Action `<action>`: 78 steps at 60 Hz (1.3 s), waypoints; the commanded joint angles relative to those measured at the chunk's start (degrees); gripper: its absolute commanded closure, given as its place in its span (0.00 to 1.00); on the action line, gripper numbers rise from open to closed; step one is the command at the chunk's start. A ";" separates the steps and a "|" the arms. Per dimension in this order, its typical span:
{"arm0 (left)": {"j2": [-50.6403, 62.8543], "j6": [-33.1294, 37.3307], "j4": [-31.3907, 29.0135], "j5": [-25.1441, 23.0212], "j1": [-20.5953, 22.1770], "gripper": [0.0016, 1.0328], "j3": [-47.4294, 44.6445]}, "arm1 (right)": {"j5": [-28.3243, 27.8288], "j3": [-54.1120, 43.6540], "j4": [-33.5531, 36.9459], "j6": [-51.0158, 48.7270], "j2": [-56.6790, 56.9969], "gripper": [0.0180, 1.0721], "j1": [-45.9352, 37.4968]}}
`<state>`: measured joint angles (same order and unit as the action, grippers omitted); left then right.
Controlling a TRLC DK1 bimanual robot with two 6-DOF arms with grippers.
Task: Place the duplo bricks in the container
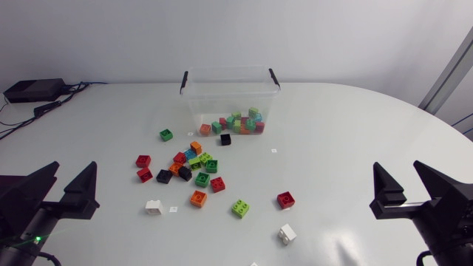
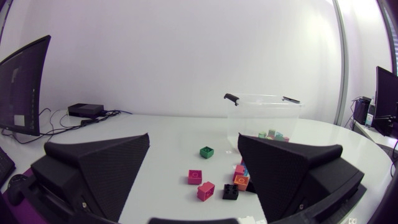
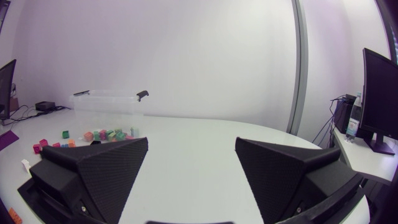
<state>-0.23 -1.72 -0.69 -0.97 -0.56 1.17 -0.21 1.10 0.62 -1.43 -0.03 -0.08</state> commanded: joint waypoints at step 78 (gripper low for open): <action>36.26 -1.36 -9.68 0.45 4.42 0.10 27.31 | 1.09 11.46 1.84 1.34 -21.94 0.05 8.25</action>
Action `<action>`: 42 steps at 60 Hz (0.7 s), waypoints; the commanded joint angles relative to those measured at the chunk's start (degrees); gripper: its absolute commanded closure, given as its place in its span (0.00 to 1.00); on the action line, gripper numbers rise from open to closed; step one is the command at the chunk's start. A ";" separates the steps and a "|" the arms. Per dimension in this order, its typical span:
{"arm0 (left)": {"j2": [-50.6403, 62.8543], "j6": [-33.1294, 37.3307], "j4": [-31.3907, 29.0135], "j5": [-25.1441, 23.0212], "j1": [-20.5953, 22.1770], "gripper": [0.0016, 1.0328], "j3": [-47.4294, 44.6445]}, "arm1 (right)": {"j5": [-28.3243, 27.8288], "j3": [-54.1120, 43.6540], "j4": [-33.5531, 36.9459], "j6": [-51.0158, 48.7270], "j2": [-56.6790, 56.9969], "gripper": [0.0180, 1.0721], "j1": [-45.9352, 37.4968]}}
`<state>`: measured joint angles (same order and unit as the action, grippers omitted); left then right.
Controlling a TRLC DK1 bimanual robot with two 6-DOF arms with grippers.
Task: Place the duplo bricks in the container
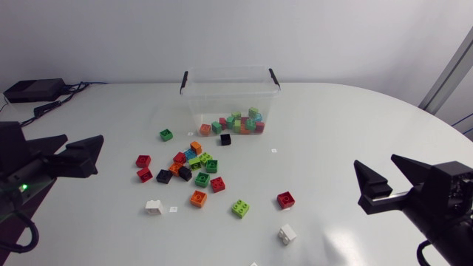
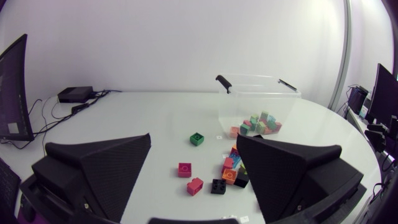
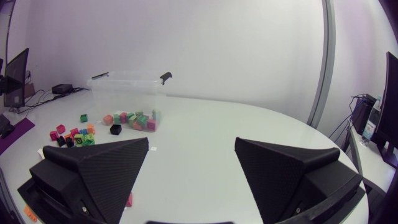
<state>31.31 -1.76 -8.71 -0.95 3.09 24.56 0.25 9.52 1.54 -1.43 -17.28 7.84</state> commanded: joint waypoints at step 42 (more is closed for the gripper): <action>40.76 30.68 -23.46 -1.77 11.50 0.08 18.95 | -2.18 23.44 22.10 -2.87 -36.07 0.05 3.06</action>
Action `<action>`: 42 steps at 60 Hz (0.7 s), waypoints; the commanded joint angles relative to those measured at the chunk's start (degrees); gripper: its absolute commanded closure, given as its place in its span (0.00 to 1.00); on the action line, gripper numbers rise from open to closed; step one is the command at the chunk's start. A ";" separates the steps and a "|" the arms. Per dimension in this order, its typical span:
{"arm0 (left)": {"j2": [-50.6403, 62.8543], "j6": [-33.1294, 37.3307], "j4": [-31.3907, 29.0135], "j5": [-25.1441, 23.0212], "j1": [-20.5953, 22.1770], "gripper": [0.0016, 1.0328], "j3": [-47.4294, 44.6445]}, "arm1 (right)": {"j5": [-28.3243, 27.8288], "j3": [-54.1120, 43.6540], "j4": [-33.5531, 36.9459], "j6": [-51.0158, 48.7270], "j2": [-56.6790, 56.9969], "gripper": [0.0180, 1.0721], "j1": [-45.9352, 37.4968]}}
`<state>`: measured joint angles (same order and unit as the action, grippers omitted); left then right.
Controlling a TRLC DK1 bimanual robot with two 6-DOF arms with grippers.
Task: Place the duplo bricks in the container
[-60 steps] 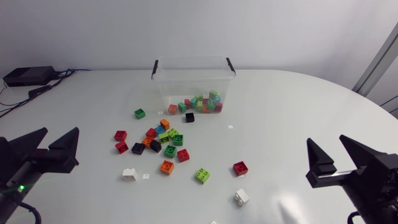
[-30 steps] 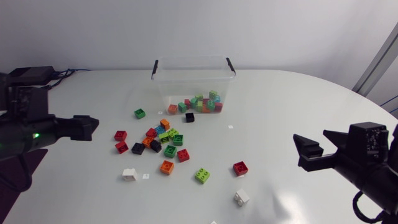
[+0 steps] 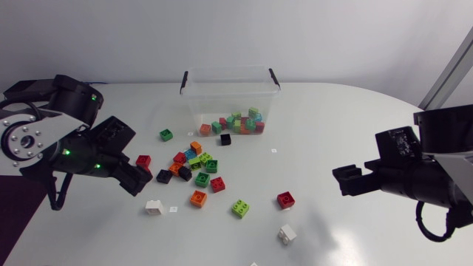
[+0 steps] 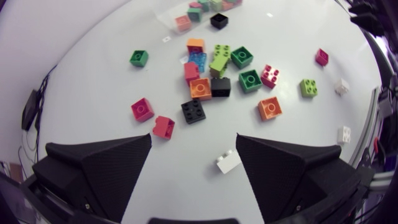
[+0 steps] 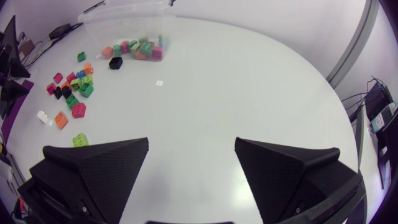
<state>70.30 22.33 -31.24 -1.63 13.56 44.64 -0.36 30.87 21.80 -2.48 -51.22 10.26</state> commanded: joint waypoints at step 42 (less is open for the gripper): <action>20.40 42.18 -13.49 -3.82 1.03 0.22 6.86 | -8.43 11.93 11.33 -8.15 -20.94 0.05 6.17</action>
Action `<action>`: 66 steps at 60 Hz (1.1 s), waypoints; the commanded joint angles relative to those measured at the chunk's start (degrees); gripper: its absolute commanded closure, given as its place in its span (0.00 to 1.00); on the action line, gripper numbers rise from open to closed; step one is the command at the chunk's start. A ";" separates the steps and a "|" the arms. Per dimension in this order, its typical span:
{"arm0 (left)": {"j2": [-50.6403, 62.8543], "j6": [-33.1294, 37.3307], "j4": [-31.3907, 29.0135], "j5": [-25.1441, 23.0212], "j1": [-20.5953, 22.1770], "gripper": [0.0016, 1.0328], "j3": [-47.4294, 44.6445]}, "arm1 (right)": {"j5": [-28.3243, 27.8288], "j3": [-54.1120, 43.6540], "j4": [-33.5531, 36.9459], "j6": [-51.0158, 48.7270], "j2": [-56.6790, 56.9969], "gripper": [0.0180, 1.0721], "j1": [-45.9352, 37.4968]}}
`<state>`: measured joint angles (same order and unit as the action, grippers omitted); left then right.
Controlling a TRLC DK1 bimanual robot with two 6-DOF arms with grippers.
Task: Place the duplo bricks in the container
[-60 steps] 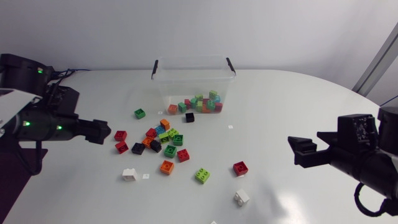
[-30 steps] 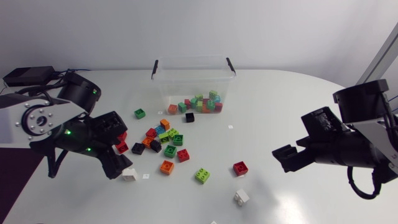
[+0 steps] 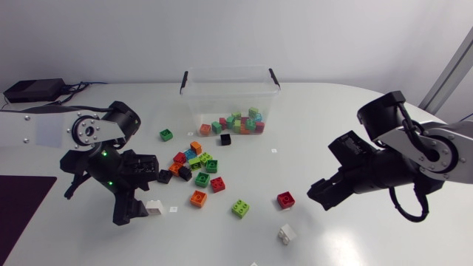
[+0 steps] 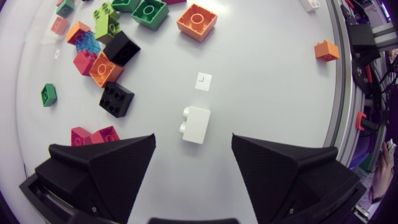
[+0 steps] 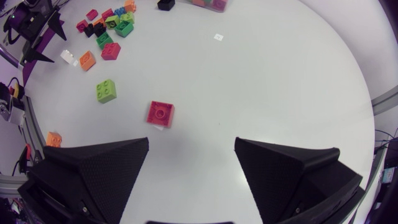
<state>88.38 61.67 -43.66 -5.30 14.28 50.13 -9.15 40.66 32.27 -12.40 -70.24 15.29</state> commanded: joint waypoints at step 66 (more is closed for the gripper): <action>4.96 4.86 -4.50 -8.23 0.92 0.76 1.90 | 8.44 9.61 -3.80 9.15 -23.98 0.19 14.15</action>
<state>95.68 64.58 -46.35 -13.04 15.81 51.44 -1.21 49.04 29.32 -4.54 -92.27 28.91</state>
